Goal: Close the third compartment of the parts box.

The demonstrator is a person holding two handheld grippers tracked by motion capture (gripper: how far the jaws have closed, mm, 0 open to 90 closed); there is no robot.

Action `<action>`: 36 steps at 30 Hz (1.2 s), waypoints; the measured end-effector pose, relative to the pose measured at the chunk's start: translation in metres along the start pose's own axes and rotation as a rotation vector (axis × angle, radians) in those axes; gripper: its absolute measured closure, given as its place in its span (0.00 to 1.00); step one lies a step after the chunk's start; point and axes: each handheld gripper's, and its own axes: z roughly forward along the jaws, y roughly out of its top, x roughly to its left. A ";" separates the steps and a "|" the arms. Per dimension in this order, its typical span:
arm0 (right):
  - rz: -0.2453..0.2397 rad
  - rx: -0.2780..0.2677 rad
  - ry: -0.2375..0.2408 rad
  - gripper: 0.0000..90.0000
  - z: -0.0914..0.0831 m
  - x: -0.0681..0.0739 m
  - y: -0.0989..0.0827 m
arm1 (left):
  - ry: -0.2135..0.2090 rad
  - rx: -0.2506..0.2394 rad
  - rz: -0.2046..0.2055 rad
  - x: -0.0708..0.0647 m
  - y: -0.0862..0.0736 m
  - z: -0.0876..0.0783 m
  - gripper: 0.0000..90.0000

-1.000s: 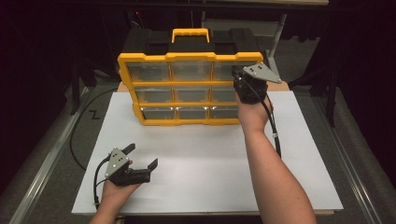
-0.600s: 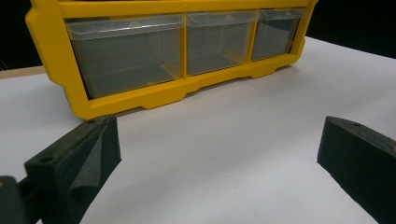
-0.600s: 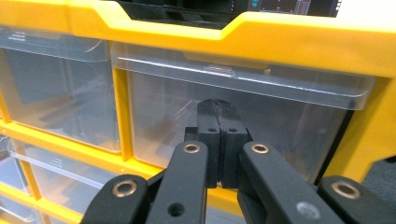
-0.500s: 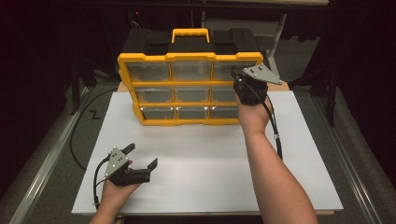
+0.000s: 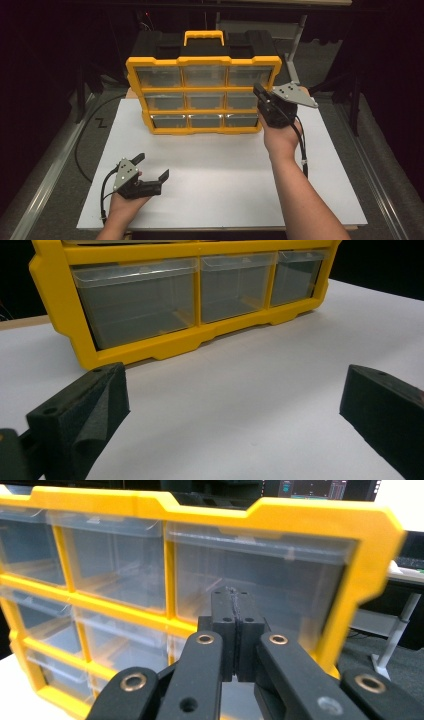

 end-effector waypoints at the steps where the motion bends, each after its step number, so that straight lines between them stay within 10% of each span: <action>1: 0.003 0.002 0.008 1.00 -0.007 -0.001 -0.004 | 0.003 0.004 -0.001 0.000 0.000 0.001 0.00; 36: 0.063 0.197 0.025 1.00 -0.088 -0.054 -0.153 | 0.043 0.018 -0.008 0.005 -0.002 -0.004 0.00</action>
